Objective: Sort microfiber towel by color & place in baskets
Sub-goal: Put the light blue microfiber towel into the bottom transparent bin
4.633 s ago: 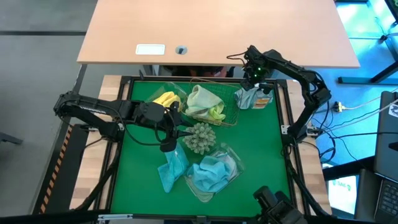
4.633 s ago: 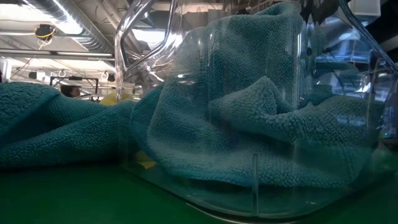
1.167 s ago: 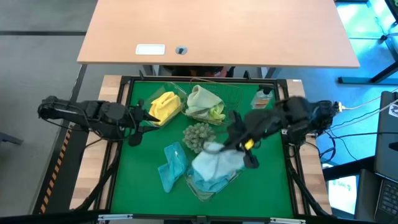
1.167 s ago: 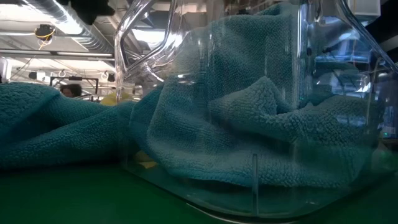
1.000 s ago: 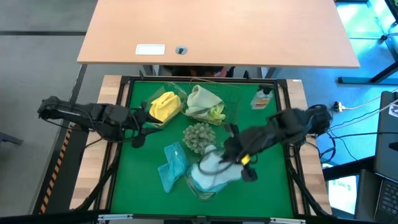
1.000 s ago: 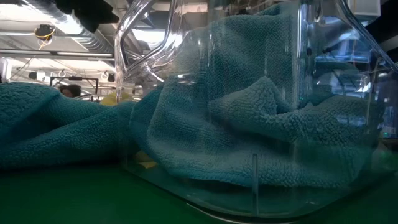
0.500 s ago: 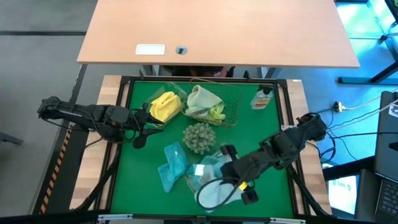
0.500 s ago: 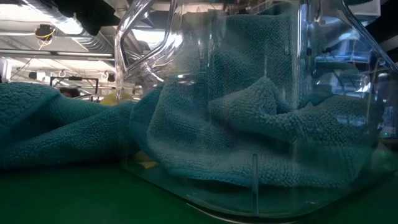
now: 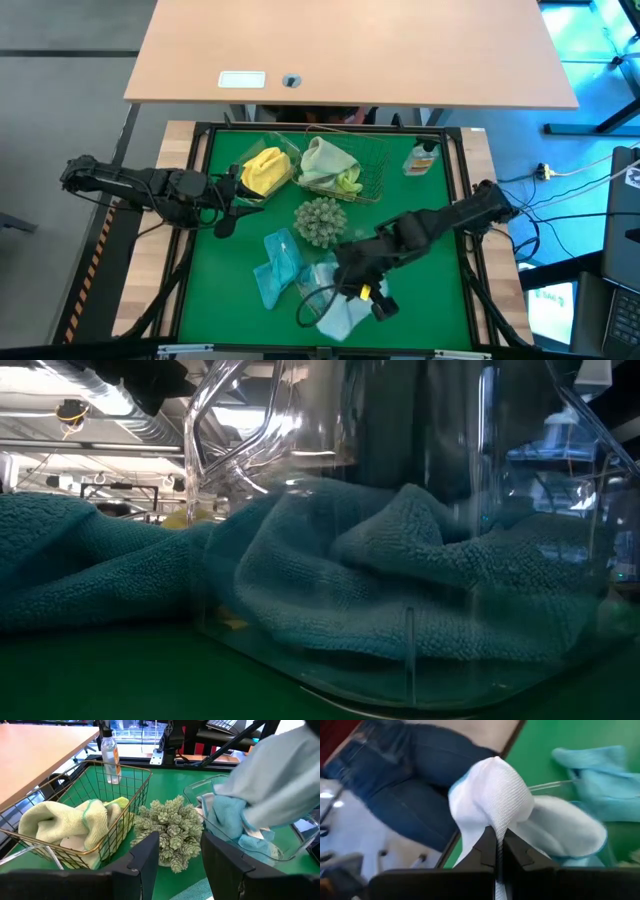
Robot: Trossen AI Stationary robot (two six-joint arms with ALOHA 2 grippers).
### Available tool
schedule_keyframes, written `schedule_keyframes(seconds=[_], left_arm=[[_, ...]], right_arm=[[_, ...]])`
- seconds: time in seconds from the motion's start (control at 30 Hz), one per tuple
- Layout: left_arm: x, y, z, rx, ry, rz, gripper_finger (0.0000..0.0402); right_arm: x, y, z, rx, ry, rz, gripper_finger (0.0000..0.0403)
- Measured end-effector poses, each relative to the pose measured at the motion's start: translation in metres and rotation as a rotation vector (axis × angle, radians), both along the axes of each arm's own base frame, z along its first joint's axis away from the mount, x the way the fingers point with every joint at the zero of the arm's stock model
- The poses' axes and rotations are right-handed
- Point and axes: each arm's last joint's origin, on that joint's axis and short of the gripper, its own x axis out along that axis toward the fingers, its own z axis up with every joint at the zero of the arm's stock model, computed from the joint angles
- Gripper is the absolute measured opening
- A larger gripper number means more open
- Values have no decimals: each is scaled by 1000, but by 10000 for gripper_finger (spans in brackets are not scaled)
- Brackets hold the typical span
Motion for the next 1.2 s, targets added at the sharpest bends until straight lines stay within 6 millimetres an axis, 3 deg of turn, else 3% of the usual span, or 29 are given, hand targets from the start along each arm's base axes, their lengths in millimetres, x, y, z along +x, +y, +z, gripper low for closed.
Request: schedule_keyframes(seconds=[0.27, 0.47, 0.73, 0.97, 1.2], left_arm=[[0, 0, 0, -1, 0, 0, 140], [0, 0, 0, 0, 0, 0, 140], [0, 0, 0, 0, 0, 0, 140], [0, 0, 0, 0, 0, 0, 140], [0, -1, 0, -11, 4, -28, 140]], right_arm=[[22, -33, -45, 70, 40, 111, 5], [31, -67, -83, 138, 145, 64, 5], [29, -101, -133, 25, 245, -70, 5], [22, -109, -155, -214, 250, -126, 5], [22, -109, -157, -201, 266, -147, 5]])
